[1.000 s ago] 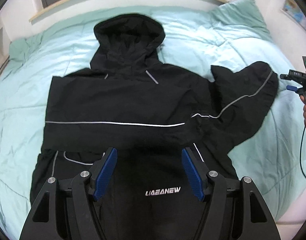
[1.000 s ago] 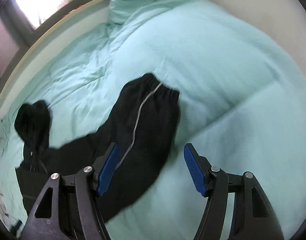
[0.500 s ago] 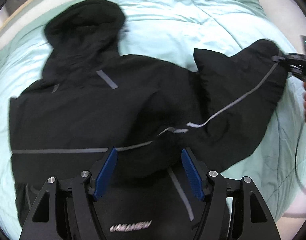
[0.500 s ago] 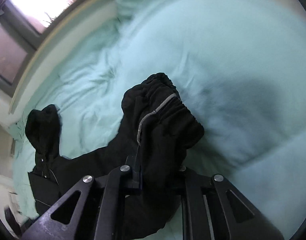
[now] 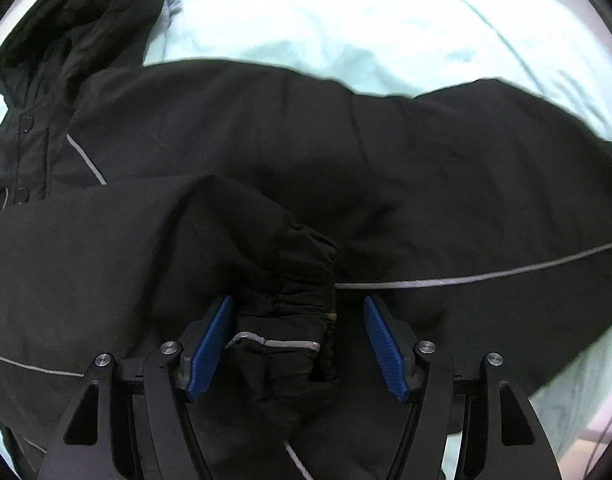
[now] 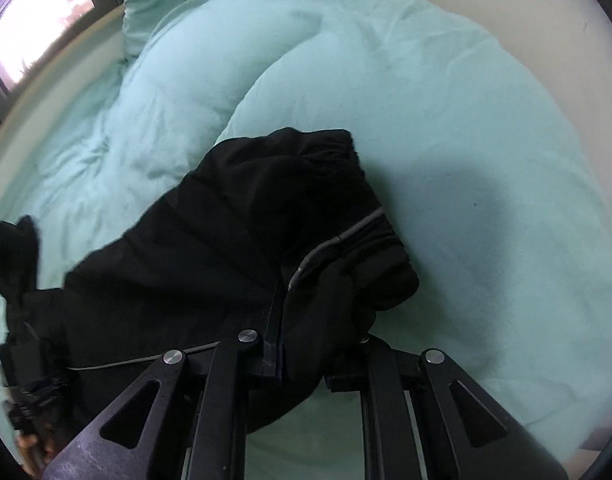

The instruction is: Fold large clothes

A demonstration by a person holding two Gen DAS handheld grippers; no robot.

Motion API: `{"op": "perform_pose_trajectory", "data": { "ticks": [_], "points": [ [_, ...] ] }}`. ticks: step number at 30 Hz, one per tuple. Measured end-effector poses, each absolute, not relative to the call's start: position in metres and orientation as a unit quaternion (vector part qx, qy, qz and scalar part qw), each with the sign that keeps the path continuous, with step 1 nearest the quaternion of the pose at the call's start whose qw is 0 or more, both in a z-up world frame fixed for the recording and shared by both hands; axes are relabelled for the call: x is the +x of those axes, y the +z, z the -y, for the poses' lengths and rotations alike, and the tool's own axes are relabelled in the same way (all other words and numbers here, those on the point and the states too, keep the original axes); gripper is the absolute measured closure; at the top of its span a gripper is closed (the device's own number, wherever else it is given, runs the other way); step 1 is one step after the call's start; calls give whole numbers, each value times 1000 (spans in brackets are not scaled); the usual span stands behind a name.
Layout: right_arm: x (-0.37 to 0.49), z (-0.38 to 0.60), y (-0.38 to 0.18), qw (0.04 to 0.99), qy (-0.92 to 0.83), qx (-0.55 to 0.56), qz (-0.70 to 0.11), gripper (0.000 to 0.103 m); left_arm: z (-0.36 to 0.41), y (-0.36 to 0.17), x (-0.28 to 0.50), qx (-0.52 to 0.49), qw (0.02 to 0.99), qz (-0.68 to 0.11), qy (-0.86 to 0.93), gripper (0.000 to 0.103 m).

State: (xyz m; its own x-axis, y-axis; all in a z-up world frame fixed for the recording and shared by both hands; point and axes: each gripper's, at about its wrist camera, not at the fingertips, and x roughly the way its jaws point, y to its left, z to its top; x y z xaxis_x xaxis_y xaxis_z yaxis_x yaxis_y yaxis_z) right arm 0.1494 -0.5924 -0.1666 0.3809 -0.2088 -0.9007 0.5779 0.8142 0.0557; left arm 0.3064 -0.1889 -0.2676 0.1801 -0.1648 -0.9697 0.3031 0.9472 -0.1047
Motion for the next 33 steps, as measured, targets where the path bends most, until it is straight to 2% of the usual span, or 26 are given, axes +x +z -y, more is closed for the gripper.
{"op": "perform_pose_trajectory", "data": {
  "ticks": [4, 9, 17, 26, 33],
  "points": [
    [160, 557, -126, 839, -206, 153, -479, 88, 153, -224, 290, 14, 782, -596, -182, 34],
    [187, 468, -90, 871, -129, 118, -460, 89, 89, -175, 266, -5, 814, -555, -170, 34],
    [231, 281, -82, 884, -19, 30, -466, 89, -28, -130, 235, -32, 846, -519, -122, 34],
    [278, 72, -104, 870, 83, -46, -485, 89, -128, -129, 202, -32, 855, -511, -89, 34],
    [311, -66, -144, 830, 176, -86, -522, 89, -190, -153, 199, -52, 850, -521, -54, 34]
  ]
}}
